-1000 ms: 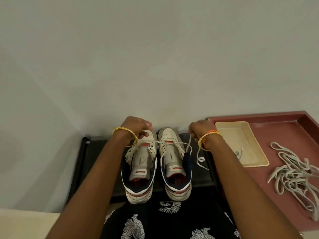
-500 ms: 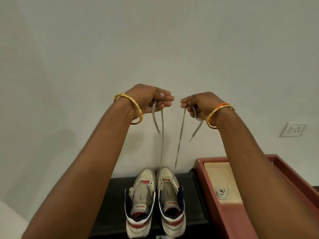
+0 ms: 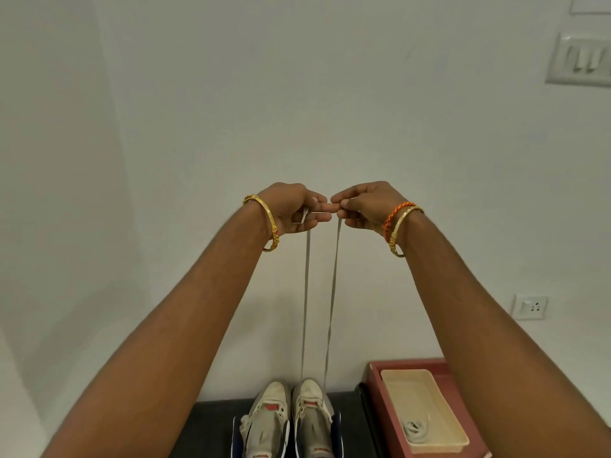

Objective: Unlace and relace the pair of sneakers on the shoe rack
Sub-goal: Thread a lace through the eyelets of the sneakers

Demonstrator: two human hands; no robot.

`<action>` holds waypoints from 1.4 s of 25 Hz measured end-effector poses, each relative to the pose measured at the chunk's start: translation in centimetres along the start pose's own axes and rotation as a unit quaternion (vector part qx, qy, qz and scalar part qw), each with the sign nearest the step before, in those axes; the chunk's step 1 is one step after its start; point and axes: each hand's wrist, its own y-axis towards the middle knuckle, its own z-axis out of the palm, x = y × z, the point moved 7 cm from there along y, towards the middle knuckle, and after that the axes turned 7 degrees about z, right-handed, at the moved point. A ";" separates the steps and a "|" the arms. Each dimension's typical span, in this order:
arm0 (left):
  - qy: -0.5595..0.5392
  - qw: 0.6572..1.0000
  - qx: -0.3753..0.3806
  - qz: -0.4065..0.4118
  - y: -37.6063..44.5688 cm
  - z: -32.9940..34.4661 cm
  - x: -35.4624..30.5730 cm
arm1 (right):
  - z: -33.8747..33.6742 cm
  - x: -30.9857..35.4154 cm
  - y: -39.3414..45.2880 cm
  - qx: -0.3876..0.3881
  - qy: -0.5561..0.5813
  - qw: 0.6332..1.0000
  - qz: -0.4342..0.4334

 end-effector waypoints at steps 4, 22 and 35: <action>-0.007 1.000 -0.004 -0.012 -0.5 0.2 0.1 | 0.1 -0.1 -0.6 0.039 0.067 0.997 0.003; 0.099 0.990 -0.067 0.071 0.0 0.6 -2.3 | -1.7 0.0 -0.8 0.016 0.156 0.987 -0.030; 0.084 0.986 -0.074 0.125 0.5 0.7 -2.4 | -2.1 0.9 -0.6 -0.009 0.137 0.989 -0.050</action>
